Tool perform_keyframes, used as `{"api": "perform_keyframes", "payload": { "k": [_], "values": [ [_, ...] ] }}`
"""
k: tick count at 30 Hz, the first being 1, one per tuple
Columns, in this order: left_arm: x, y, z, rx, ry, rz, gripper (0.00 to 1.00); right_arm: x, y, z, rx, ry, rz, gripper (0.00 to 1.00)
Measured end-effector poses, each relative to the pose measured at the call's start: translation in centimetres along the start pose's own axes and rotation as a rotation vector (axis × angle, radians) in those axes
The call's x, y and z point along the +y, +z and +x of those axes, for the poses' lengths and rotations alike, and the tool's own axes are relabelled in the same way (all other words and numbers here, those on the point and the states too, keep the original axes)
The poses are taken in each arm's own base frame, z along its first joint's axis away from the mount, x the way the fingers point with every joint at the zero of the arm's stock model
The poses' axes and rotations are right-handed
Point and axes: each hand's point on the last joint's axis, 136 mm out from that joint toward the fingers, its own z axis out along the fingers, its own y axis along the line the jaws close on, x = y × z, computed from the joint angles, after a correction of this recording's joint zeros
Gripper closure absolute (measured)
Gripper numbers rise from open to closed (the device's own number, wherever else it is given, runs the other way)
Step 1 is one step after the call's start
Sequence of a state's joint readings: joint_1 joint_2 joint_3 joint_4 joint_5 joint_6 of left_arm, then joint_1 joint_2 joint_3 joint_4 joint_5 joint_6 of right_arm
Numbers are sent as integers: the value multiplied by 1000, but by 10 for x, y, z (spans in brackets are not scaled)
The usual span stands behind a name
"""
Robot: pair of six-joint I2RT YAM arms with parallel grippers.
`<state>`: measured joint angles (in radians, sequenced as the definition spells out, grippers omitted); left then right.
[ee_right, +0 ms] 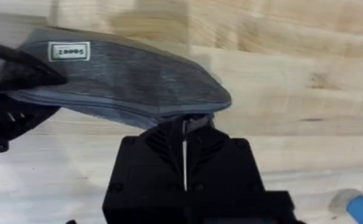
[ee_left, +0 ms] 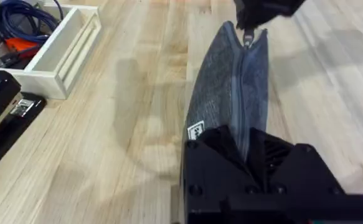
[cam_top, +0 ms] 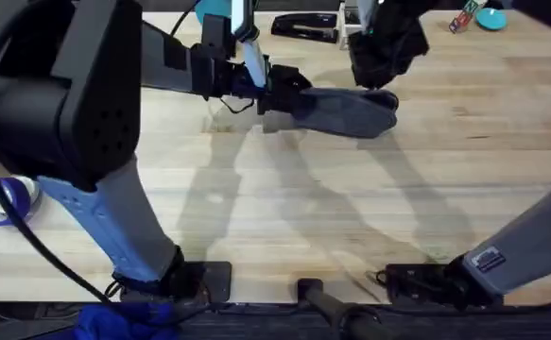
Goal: Unzip the bag, pick up the pens from the table one at a time and place them inside, then zip the bag closed.
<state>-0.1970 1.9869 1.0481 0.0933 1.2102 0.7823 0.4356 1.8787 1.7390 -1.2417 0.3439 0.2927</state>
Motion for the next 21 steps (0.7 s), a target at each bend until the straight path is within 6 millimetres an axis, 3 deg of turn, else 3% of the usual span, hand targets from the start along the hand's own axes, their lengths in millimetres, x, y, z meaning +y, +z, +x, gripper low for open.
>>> {"api": "perform_keyframes", "payload": {
  "k": [15, 21],
  "values": [
    [2, -3, 1, -1, -10, -8, 959, -76, -6, 11, 42, 188, 43, 969],
    [7, -11, 3, -2, -16, -27, 959, -85, -2, 12, 56, 205, 28, 969]
  ]
}}
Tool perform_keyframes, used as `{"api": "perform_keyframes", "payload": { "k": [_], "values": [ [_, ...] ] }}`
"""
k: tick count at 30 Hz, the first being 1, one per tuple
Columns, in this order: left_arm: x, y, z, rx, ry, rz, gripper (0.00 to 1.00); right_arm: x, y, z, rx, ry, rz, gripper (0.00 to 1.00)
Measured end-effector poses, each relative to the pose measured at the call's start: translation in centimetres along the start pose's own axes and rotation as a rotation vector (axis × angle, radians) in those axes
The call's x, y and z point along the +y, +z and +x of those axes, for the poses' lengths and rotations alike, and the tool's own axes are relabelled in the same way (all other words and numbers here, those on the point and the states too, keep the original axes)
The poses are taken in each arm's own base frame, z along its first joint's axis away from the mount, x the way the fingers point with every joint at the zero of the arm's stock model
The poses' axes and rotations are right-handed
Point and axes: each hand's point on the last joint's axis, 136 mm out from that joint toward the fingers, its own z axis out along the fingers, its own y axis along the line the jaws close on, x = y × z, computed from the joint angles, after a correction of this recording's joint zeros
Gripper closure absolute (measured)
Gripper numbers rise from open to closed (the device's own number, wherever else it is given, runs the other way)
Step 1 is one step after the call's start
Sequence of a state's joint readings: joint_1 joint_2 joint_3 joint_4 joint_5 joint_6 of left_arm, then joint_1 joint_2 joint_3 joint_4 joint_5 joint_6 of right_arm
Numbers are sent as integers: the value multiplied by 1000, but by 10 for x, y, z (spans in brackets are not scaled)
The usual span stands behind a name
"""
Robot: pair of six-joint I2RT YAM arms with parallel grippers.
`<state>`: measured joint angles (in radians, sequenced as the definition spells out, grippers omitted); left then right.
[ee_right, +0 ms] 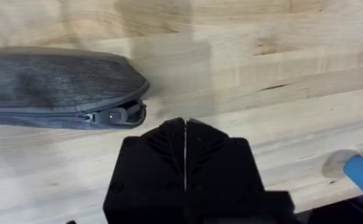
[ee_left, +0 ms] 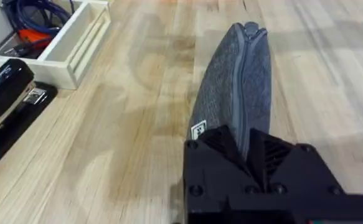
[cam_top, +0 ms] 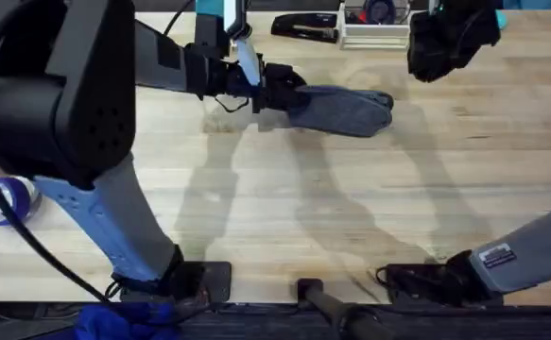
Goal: Unzip the bag, pick up the pens from the table one at a time and place them inside, then zip the bag closed.
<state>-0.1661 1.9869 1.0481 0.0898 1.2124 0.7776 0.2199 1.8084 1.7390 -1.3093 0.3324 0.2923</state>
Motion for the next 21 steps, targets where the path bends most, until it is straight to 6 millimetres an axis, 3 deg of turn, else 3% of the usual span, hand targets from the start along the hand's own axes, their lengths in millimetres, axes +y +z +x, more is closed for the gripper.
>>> {"api": "perform_keyframes", "payload": {
  "k": [17, 18, 21],
  "values": [
    [1, -1, 0, 0, 0, -2, 959, 3, 0, 0, 2, -7, -16, 965],
    [1, -1, 0, 0, 0, -2, 959, 3, 0, 0, 2, -7, -16, 940],
    [1, -1, 0, 0, 0, -2, 959, 3, 0, 0, 2, -7, -16, 542]
  ]
}}
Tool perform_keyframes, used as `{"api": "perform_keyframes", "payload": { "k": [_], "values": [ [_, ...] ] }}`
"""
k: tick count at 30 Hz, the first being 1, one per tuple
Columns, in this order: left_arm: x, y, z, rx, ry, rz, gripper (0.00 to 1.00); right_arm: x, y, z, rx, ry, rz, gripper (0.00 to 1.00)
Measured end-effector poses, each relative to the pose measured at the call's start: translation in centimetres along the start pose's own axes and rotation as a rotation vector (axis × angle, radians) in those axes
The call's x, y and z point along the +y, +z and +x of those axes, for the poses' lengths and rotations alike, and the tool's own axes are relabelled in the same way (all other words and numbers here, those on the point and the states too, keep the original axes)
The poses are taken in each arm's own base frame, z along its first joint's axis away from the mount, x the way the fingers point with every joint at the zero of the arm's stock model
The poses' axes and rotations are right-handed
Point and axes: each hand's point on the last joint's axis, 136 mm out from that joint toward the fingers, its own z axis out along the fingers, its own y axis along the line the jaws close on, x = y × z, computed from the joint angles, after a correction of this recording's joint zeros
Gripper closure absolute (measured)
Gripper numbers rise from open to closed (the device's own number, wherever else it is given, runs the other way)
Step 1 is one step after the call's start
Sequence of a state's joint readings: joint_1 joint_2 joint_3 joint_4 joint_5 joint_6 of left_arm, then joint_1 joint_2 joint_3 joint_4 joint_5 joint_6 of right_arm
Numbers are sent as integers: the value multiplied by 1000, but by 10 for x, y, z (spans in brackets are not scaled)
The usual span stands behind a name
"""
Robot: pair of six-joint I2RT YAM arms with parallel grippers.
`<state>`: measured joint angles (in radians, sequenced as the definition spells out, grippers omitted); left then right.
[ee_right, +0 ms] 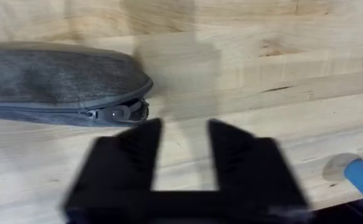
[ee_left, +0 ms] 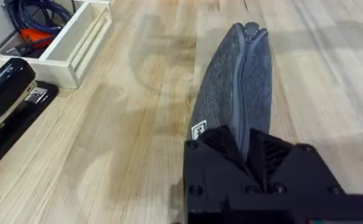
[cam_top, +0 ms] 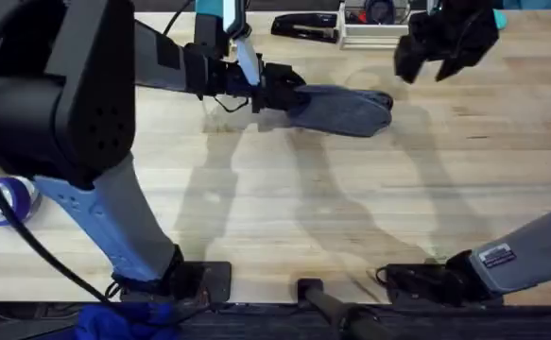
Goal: Unzip the bag, pick up the pens from the table one at a time and place them inside, then zip the bag closed.
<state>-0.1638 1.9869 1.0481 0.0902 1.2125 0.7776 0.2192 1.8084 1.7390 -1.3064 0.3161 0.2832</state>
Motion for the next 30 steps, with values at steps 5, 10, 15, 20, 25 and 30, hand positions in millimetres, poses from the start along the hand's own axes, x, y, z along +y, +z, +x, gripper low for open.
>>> {"api": "perform_keyframes", "payload": {
  "k": [5, 10, 15, 20, 25, 30],
  "values": [
    [0, 0, 0, 0, 0, 0, 959, 2, 0, 1, 6, -4, -12, 12],
    [0, 0, 0, 0, 0, 0, 959, 12, 0, 4, 23, -8, -71, 6],
    [0, 0, 0, 0, 0, 0, 959, 21, -7, 6, 20, -2, -136, 5],
    [0, 0, 0, 0, 0, 0, 959, 20, -34, 9, -43, 20, -200, 5],
    [0, 0, 0, -1, 3, 0, 921, 19, -57, 14, -94, 33, -256, 5],
    [4, -4, -1, -7, 12, -14, 169, 20, -61, 16, -94, 34, -272, 6]
  ]
}}
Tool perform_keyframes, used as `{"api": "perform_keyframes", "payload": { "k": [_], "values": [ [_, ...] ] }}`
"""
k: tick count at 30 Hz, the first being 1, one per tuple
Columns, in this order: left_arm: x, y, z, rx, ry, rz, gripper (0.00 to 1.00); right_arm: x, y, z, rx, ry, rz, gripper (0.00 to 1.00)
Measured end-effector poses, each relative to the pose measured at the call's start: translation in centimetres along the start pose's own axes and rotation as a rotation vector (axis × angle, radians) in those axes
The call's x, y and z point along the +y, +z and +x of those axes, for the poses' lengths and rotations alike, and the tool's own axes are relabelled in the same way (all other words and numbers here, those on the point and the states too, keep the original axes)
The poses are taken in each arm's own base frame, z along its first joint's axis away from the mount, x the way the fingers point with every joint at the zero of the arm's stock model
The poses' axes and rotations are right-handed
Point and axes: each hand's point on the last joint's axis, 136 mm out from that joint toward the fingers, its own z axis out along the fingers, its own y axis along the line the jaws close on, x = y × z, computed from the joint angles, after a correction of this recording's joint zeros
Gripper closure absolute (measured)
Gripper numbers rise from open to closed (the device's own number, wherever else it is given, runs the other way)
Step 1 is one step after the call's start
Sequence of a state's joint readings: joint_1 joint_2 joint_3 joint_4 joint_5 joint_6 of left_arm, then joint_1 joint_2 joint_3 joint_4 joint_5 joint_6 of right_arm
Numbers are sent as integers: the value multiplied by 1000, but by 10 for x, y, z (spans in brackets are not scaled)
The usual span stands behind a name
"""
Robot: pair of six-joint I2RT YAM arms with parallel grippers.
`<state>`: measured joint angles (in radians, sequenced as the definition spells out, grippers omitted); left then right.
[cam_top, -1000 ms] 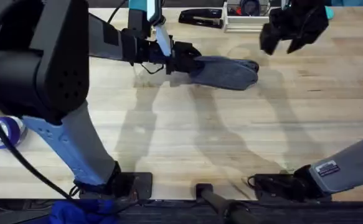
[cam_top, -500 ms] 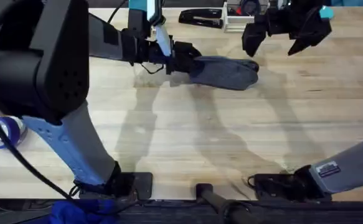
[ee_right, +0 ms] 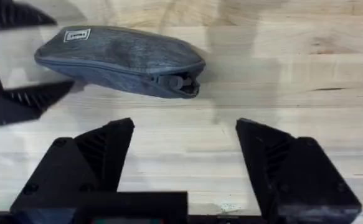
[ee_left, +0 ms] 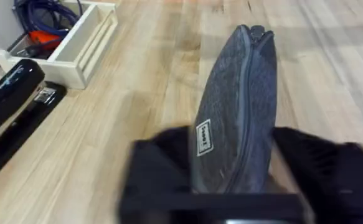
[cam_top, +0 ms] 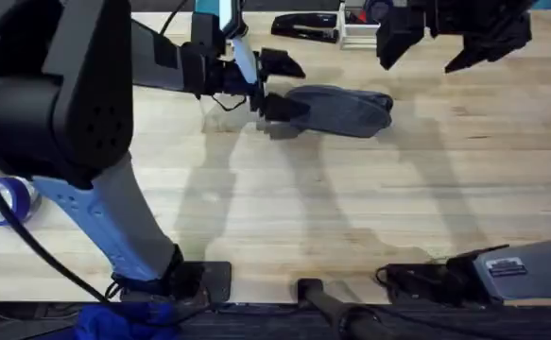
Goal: Unzip the bag, pick up the pens from the table one at a time and place them inside, then zip the bag closed.
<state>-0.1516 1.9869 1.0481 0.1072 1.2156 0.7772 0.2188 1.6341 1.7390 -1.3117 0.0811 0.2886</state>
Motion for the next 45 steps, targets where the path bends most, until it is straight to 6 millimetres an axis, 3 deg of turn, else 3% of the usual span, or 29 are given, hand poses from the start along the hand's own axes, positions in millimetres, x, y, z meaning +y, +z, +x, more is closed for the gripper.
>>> {"api": "perform_keyframes", "payload": {
  "k": [1, 3, 23, 30, 34, 45],
  "values": [
    [1, -1, 0, -2, 2, -4, 55, 0, 0, 0, 0, 0, 0, 6],
    [3, -2, -3, -10, 18, -8, 12, 0, 0, 0, 1, 0, 0, 5],
    [14, -5, -30, -46, -57, 0, 8, -2, 0, 5, 19, 0, 6, 5],
    [6, -14, -72, -72, 22, -10, 8, -2, 0, 5, 21, 3, 6, 5],
    [-7, -9, -90, -68, 39, 6, 9, 0, 0, 5, 22, 6, -1, 5],
    [-26, 16, -86, 47, -59, 42, 8, 2, 0, 8, 34, 18, -16, 5]
  ]
}}
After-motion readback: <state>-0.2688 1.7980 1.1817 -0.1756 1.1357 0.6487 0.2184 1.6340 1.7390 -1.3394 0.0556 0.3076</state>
